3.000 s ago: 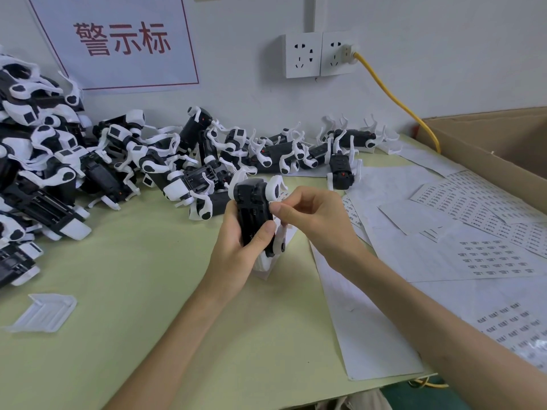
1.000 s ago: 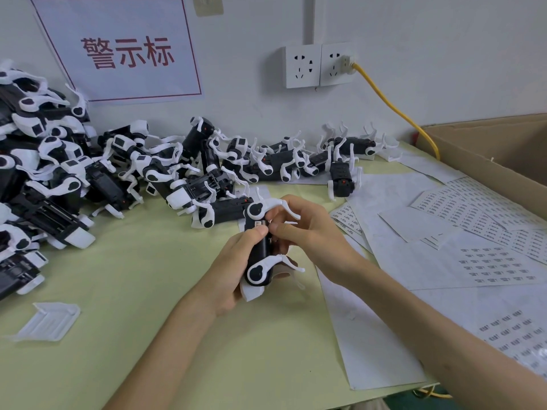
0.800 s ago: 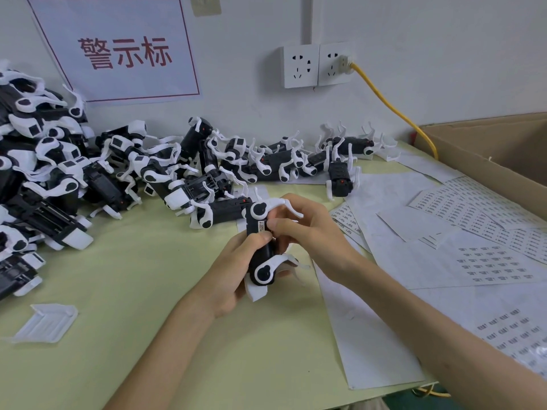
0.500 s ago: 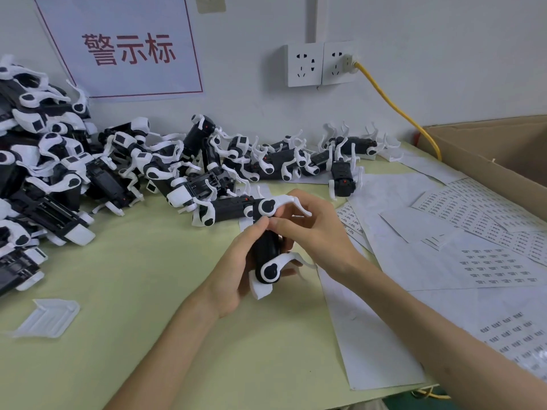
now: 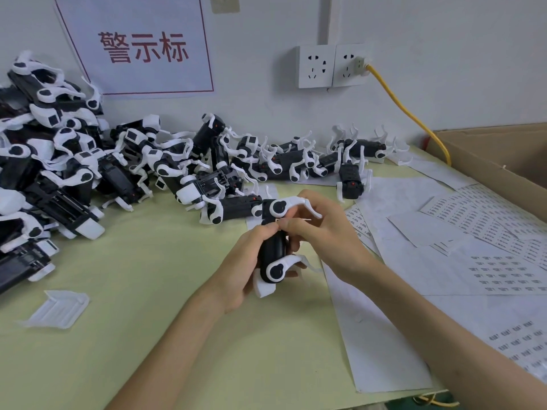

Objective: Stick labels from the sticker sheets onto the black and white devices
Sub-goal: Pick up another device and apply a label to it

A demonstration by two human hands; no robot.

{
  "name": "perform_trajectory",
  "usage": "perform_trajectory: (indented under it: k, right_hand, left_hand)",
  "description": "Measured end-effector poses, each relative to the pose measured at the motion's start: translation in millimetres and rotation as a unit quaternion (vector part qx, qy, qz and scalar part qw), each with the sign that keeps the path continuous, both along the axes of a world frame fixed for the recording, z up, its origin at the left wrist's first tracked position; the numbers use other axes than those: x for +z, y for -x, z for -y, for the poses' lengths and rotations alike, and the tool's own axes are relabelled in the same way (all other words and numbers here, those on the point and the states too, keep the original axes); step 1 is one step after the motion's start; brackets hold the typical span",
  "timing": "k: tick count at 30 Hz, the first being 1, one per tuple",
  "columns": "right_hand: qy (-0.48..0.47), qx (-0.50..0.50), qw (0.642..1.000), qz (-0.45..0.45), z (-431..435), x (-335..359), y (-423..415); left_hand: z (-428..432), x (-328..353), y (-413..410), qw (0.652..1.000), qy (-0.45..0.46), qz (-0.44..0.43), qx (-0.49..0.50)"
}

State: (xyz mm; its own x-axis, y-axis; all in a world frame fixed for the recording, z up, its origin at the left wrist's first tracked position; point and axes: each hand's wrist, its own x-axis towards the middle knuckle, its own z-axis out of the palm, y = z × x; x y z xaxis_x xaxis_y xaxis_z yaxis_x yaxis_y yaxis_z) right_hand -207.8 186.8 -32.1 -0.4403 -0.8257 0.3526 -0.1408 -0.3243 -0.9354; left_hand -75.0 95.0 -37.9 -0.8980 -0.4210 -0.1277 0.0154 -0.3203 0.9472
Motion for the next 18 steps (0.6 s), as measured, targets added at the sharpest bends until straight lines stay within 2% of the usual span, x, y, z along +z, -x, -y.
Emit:
perform_trajectory:
  k: [3, 6, 9, 12, 15, 18]
  right_hand:
    - [-0.025, 0.006, 1.000, -0.002, 0.4, 1.7, 3.2]
    - [-0.031, 0.019, 0.999, -0.015, -5.8, 11.4, 16.7]
    - [-0.011, 0.055, 0.998, 0.021, -10.1, 16.0, 25.7]
    - [-0.024, 0.084, 0.996, 0.034, -9.7, 13.6, 27.2]
    - [-0.025, 0.060, 0.997, 0.029, -9.7, 14.9, 29.9]
    - [0.016, 0.016, 0.998, 0.063, -14.5, 17.9, 36.0]
  left_hand:
    - [2.2, 1.5, -1.2, 0.999, -0.026, 0.027, 0.029]
    - [2.7, 4.5, -3.7, 0.999, -0.013, 0.015, 0.026]
    - [2.4, 6.7, -6.1, 1.000, 0.005, -0.021, -0.002]
    - [2.3, 9.5, -8.6, 1.000, 0.030, -0.005, -0.005]
    - [4.6, 11.1, -10.2, 1.000, 0.026, 0.013, -0.001]
    - [2.9, 12.8, -9.3, 1.000, -0.006, 0.010, -0.011]
